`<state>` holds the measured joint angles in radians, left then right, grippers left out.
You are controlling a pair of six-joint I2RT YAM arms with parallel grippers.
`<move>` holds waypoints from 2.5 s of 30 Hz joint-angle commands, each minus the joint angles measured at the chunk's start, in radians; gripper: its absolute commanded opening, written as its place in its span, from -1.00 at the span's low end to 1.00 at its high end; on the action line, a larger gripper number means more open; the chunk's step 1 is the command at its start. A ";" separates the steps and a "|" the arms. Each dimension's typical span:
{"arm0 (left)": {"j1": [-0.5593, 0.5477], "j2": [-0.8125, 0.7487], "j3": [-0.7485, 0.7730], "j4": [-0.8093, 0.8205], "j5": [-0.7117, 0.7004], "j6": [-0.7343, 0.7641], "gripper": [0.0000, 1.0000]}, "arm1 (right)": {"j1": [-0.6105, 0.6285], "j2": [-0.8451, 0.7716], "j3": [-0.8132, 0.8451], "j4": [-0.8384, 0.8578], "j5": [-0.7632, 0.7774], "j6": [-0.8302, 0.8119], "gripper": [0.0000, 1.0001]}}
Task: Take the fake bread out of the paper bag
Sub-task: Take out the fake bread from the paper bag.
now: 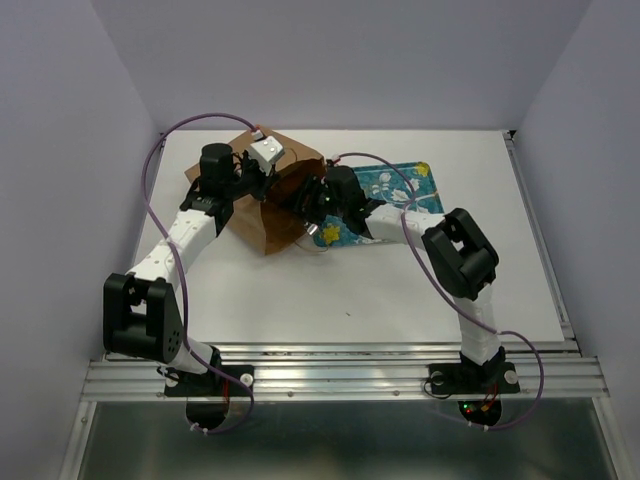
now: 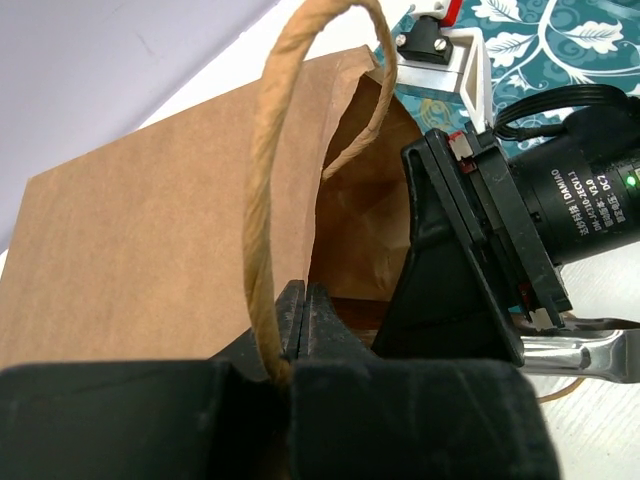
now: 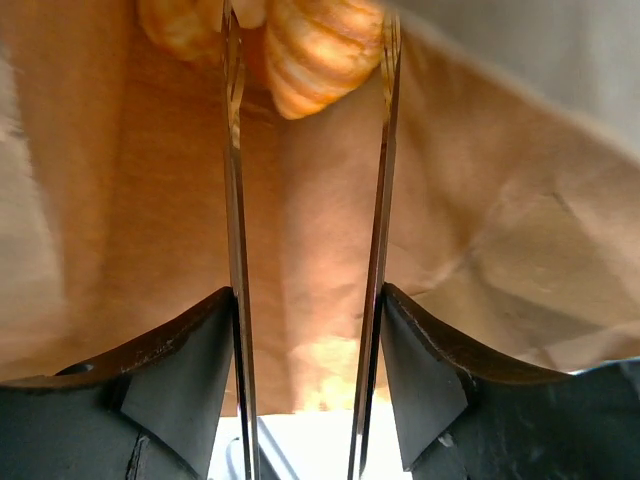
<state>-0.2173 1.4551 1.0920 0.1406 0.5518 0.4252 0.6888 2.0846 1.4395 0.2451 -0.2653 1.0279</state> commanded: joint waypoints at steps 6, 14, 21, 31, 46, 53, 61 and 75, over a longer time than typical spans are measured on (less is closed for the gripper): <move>-0.011 -0.078 -0.030 0.063 0.059 -0.013 -1.00 | 0.020 0.038 0.053 0.091 -0.049 0.116 0.29; -0.013 -0.088 -0.038 0.074 0.077 -0.006 -1.00 | 0.029 0.015 0.035 -0.001 -0.021 0.116 0.28; -0.014 -0.073 -0.026 0.083 0.086 -0.012 -1.00 | 0.051 0.051 0.090 -0.010 -0.055 0.103 0.28; -0.021 -0.085 -0.038 0.088 0.117 -0.009 -1.00 | 0.051 0.107 0.150 -0.032 0.009 0.158 0.25; -0.022 -0.084 -0.060 0.086 0.076 0.001 -1.00 | 0.051 -0.001 0.004 0.079 0.116 0.115 -0.59; -0.022 -0.111 -0.078 0.102 0.033 -0.012 -1.00 | 0.051 -0.112 -0.077 0.076 0.158 -0.015 -0.74; -0.022 -0.093 -0.063 0.143 -0.016 -0.065 -1.00 | 0.051 -0.254 -0.174 0.019 0.137 -0.161 -0.76; -0.022 -0.064 -0.047 0.183 -0.023 -0.103 -1.00 | 0.051 -0.475 -0.172 -0.401 -0.031 -0.538 -0.73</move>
<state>-0.2348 1.4071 1.0195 0.2443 0.5243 0.3374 0.7288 1.7145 1.2530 -0.0269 -0.2459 0.6693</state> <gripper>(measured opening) 0.026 0.502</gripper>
